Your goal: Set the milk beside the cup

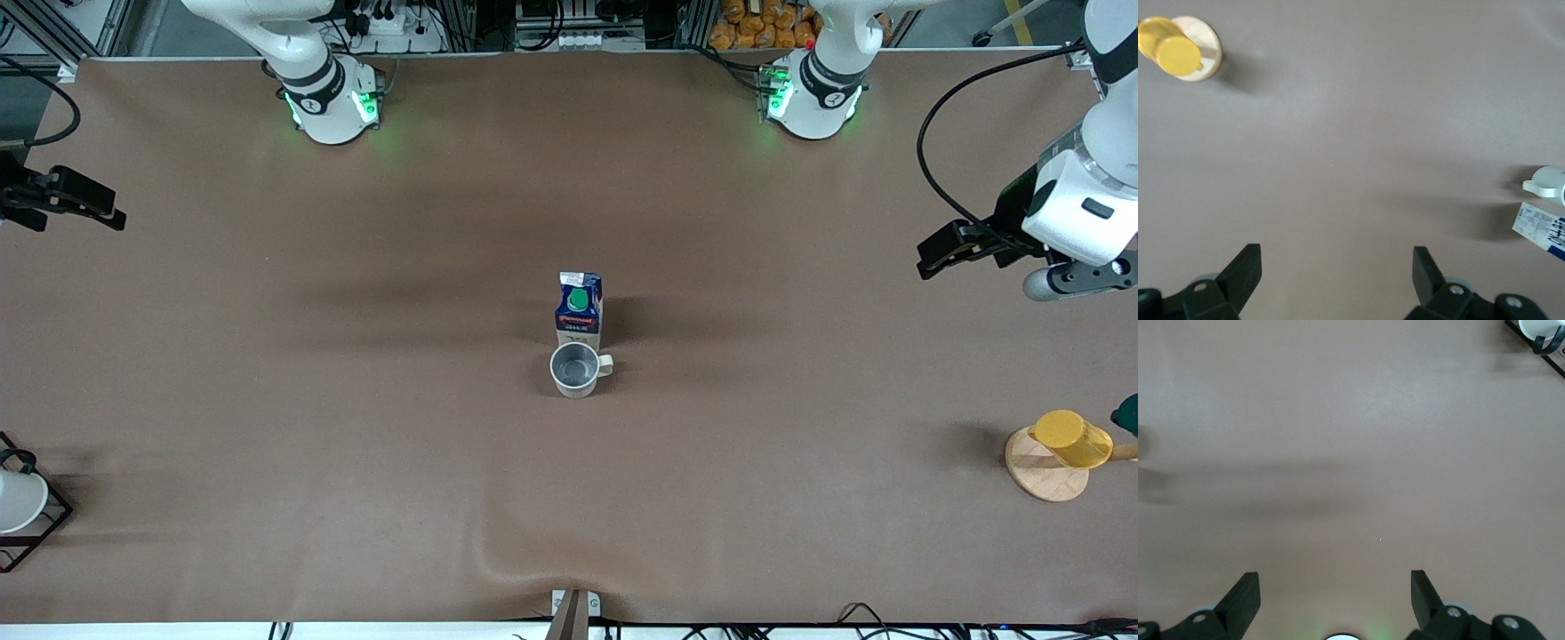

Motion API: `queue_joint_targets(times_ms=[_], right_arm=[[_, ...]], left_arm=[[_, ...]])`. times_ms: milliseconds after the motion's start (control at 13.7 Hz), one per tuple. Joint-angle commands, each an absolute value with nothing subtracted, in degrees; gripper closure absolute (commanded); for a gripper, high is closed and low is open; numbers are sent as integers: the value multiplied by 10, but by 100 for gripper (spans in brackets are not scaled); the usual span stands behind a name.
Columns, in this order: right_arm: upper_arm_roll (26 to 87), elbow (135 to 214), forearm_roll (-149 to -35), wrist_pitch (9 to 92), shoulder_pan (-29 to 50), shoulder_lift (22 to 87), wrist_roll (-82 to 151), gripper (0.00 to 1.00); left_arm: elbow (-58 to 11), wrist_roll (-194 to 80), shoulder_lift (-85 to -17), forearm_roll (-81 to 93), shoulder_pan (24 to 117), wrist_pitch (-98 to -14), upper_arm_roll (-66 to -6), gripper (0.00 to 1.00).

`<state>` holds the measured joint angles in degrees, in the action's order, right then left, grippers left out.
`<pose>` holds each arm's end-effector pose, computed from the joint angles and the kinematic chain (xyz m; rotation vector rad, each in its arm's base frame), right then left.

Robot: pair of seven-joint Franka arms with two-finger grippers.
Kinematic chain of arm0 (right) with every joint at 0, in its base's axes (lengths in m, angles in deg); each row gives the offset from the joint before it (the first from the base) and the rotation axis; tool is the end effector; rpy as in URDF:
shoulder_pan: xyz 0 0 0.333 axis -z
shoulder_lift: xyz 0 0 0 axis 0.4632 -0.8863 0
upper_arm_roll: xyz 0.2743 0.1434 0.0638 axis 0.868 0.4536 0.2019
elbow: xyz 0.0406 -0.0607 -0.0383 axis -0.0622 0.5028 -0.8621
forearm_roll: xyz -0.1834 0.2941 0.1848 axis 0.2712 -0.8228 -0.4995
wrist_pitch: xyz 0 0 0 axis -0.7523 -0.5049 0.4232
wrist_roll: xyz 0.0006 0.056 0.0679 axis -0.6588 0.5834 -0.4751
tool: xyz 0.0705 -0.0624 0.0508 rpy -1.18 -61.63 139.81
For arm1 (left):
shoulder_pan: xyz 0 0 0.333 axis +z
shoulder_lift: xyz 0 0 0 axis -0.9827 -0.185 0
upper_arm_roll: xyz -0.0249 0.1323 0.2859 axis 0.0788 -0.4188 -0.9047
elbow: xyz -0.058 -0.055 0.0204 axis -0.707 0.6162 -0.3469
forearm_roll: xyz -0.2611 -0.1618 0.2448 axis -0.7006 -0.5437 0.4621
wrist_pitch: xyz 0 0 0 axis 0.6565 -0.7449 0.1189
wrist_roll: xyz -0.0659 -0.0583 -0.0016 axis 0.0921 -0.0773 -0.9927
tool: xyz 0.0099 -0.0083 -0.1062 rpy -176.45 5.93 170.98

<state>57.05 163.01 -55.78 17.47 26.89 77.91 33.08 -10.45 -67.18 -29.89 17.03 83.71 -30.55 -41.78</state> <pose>0.5423 -0.0357 0.6353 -3.1226 0.0047 0.1270 0.5773 -0.0760 0.6131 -3.1255 -0.2239 -0.0305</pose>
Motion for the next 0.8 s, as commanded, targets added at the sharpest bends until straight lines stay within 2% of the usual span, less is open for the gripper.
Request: queue_joint_targets(times_ms=[0, 293, 732], right_arm=[[576, 1628, -555, 173, 275, 780, 323, 0], [576, 1628, -551, 175, 275, 779, 323, 0], [576, 1628, -550, 175, 275, 779, 323, 0]], left_arm=[[-96, -649, -294, 186, 841, -299, -417, 0], [-96, -648, -290, 187, 839, -291, -415, 0], [-96, -645, -278, 183, 839, -237, -408, 0]])
